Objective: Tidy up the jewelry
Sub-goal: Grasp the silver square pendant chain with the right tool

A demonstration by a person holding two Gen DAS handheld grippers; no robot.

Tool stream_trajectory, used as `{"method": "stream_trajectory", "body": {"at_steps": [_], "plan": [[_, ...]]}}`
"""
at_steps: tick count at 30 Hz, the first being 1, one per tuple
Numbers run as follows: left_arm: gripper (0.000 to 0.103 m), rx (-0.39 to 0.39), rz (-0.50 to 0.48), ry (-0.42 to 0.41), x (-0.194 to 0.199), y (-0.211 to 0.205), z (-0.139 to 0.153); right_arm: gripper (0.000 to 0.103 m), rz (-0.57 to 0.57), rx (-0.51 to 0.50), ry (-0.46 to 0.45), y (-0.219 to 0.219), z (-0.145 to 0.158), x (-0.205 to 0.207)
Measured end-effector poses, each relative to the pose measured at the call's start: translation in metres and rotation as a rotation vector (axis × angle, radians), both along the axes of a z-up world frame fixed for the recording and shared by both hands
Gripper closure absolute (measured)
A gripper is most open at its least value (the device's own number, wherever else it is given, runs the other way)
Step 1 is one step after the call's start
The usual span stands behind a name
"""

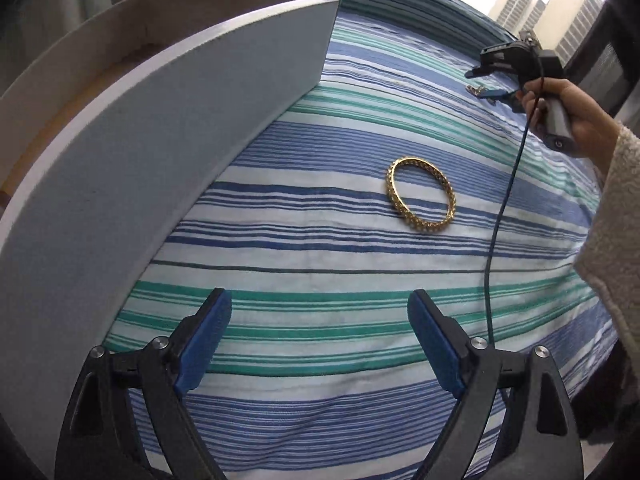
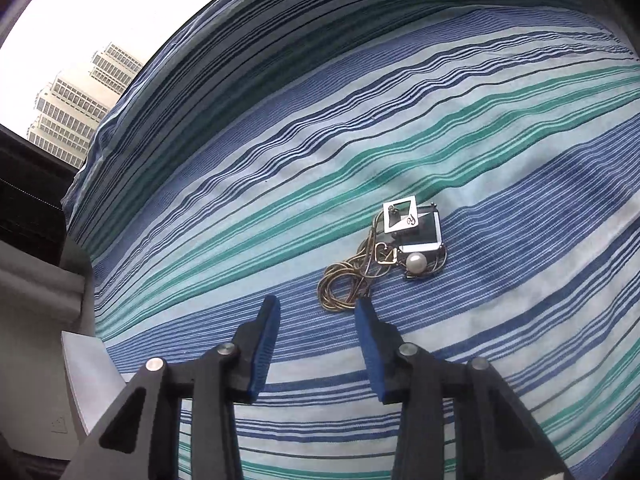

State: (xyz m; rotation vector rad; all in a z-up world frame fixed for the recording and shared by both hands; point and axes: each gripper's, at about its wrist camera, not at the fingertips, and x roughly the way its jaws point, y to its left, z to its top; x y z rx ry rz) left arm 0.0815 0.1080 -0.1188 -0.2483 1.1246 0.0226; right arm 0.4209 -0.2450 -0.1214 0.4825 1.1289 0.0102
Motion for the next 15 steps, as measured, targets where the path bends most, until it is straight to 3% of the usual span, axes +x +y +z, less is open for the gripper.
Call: {"method": "stream_trajectory", "body": {"at_steps": [6,9,12,13,15], "plan": [[0.012,-0.03,0.029,0.036,-0.002,0.008,-0.012,0.067,-0.072,-0.267,-0.039,0.036,-0.003,0.011],[0.012,-0.025,0.02,0.035,-0.003,0.004,-0.012,0.085,-0.052,-0.43,-0.059,0.053,-0.007,0.012],[0.012,-0.03,0.023,0.028,-0.008,0.01,-0.009,0.09,-0.008,-0.456,-0.09,0.055,-0.008,0.004],[0.012,-0.03,0.025,0.025,-0.011,0.011,-0.007,0.102,0.0,-0.432,-0.096,0.051,-0.007,-0.002],[0.012,-0.026,0.028,0.022,-0.013,0.014,-0.006,0.101,0.036,-0.363,-0.11,0.041,-0.002,-0.021]]}}
